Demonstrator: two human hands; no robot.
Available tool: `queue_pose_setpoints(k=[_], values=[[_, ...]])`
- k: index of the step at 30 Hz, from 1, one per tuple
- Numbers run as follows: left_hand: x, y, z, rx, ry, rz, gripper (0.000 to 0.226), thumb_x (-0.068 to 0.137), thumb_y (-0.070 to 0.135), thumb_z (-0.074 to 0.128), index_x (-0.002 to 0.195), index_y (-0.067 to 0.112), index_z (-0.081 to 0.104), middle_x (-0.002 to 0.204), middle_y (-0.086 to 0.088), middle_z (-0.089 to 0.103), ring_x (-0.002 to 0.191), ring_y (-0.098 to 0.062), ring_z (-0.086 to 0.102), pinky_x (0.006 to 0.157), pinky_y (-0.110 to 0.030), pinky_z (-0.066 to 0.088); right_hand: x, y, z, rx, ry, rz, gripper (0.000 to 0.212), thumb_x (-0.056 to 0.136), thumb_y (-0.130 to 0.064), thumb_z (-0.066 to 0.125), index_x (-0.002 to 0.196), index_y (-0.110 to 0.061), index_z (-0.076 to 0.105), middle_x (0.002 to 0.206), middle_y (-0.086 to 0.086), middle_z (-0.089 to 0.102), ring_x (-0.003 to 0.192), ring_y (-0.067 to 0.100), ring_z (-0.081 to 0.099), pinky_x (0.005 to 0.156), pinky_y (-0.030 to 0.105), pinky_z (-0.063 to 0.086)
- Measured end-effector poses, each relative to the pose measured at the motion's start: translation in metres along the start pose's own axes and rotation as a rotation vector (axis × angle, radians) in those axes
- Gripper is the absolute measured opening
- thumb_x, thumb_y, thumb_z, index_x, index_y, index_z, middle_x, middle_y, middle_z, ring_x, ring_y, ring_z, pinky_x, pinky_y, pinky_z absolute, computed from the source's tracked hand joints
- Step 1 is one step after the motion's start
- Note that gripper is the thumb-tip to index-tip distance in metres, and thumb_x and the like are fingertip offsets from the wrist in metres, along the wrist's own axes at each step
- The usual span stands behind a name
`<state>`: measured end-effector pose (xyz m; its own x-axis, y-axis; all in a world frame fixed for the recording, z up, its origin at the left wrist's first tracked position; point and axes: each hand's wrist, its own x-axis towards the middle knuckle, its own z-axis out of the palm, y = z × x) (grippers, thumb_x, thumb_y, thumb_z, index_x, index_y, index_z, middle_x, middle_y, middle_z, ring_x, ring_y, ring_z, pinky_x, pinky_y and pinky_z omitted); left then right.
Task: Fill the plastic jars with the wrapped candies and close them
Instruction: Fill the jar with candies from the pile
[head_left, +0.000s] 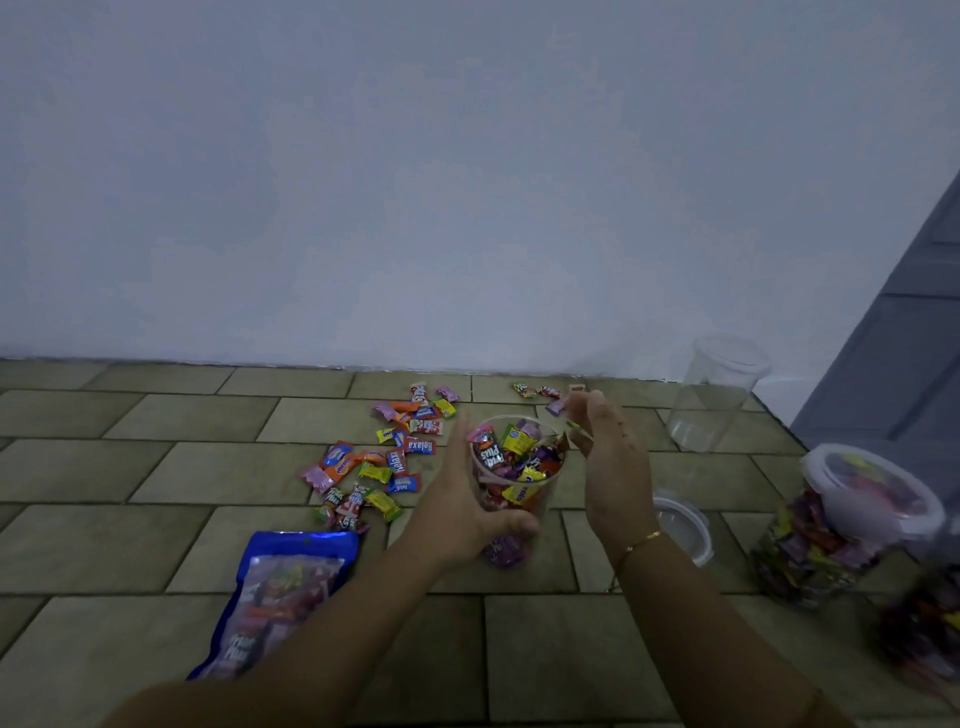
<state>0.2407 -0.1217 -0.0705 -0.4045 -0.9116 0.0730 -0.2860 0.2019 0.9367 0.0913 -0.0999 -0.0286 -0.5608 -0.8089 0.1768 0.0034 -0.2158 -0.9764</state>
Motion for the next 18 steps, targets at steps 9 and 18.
queue_pose_setpoints(k=[9, 18], values=[[-0.016, 0.003, 0.003, 0.676, 0.329, 0.469, 0.080, 0.087, 0.073, 0.027, 0.143, 0.016, 0.037, 0.150, 0.000, 0.036, 0.141, -0.007, 0.015, 0.114, -0.043, 0.019, -0.016, 0.027, -0.018, -0.518, -0.081, -0.678, 0.047, 0.097, -0.042, 0.038, 0.097, -0.010, 0.072, 0.095, -0.006, 0.068, 0.097, 0.006, 0.058, 0.090, 0.030, 0.044], [-0.010, 0.022, 0.001, 0.945, 0.243, 0.443, 0.058, 0.085, 0.051, 0.040, 0.125, 0.013, 0.059, 0.127, -0.001, 0.061, 0.127, -0.023, 0.049, 0.113, -0.035, 0.010, -0.023, 0.022, -0.010, -0.961, -0.195, -0.654, 0.061, 0.097, -0.053, 0.017, 0.123, -0.021, 0.062, 0.123, -0.006, 0.064, 0.120, 0.023, 0.053, 0.097, 0.030, 0.033]])
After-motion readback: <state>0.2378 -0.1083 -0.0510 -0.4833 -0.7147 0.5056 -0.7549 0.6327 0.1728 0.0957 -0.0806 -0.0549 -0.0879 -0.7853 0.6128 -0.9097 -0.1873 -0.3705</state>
